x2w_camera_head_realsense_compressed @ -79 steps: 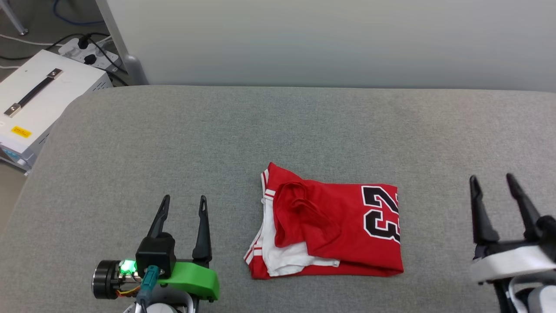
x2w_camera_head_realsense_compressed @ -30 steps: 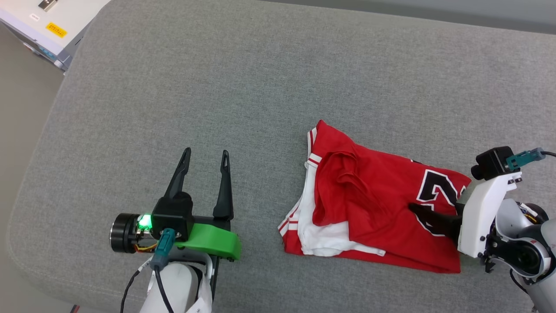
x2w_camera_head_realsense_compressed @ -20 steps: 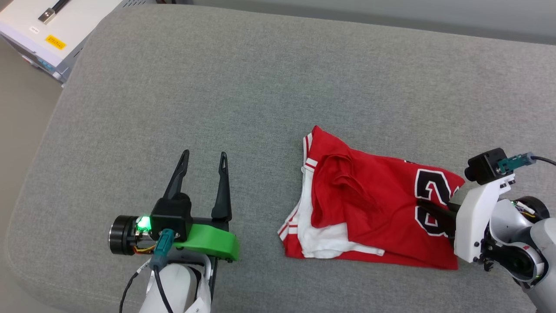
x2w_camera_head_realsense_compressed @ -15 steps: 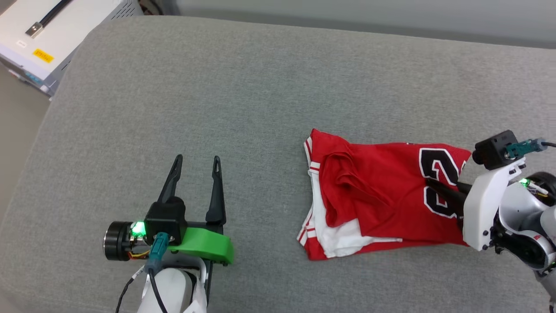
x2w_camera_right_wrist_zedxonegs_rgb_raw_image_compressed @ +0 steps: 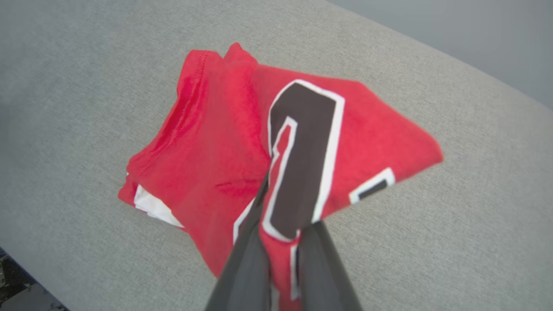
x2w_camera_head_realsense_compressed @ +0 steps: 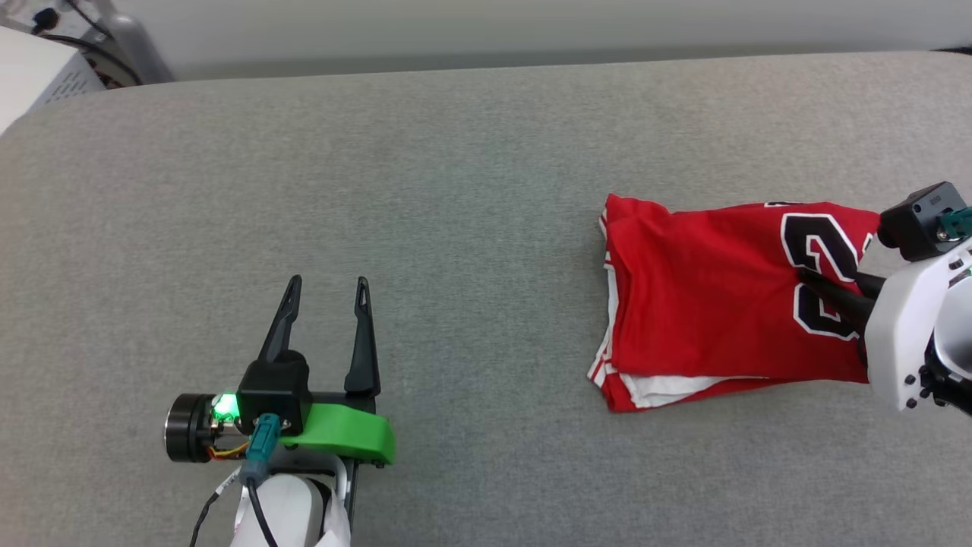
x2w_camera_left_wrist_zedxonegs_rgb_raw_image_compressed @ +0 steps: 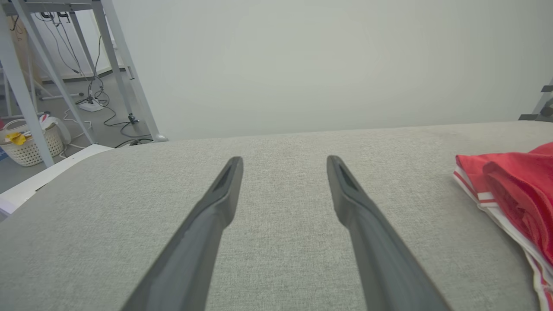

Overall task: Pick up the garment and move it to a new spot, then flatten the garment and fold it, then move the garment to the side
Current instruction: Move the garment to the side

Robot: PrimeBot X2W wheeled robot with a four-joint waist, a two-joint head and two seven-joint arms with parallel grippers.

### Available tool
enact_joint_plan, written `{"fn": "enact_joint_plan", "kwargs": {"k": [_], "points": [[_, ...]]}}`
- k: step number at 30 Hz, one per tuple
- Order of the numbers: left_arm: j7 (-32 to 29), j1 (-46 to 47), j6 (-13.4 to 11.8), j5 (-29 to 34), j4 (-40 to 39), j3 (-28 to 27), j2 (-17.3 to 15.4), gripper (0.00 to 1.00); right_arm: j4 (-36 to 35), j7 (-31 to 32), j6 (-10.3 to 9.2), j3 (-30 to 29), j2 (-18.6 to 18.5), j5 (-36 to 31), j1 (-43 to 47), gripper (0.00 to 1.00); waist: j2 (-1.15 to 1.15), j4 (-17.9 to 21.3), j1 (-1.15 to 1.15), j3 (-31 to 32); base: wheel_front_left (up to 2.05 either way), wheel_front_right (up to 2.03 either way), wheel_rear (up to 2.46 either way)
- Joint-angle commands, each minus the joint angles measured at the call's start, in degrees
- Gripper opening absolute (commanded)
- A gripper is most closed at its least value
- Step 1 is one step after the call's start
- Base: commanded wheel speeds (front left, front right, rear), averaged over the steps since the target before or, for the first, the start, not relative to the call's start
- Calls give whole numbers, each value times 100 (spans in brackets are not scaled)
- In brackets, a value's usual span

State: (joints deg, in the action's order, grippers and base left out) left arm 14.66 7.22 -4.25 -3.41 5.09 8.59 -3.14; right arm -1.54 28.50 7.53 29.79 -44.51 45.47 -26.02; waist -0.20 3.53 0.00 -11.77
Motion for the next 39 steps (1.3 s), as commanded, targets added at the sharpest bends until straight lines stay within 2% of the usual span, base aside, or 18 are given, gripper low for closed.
{"fn": "enact_joint_plan", "kwargs": {"k": [1,11,16,21,31,37,38,39], "points": [[34,82,16,52,-29,-43,11,100,-1,6,-4,-42,-43,-13,-95,0,20,444,0,-185,0,0,0],[34,330,29,178,-308,-225,-153,100,631,-86,-4,-420,-432,-325,-457,0,20,910,0,-836,0,0,0],[34,511,47,241,-474,-250,-242,100,1214,-108,-4,-465,-749,-665,-889,0,20,934,0,-1210,0,0,0],[34,673,40,258,-672,-322,-339,100,1895,-187,-4,-621,-890,-958,-1340,0,20,940,0,-1593,0,0,0],[34,963,62,317,-927,-261,-413,100,3221,-358,-4,-1227,-791,-1289,-2171,0,20,777,0,-2153,0,0,0],[34,1067,52,329,-917,-214,-432,100,3858,-543,-4,-1431,-640,-1615,-2516,0,20,654,0,-2231,0,0,0],[34,1070,44,322,-908,-212,-428,100,3960,-591,-4,-1468,-611,-1676,-2550,36,20,637,0,-2208,0,0,0],[34,1064,35,311,-894,-207,-419,100,4071,-664,-4,-1497,-574,-1752,-2580,100,20,616,0,-2153,0,0,0]]}}
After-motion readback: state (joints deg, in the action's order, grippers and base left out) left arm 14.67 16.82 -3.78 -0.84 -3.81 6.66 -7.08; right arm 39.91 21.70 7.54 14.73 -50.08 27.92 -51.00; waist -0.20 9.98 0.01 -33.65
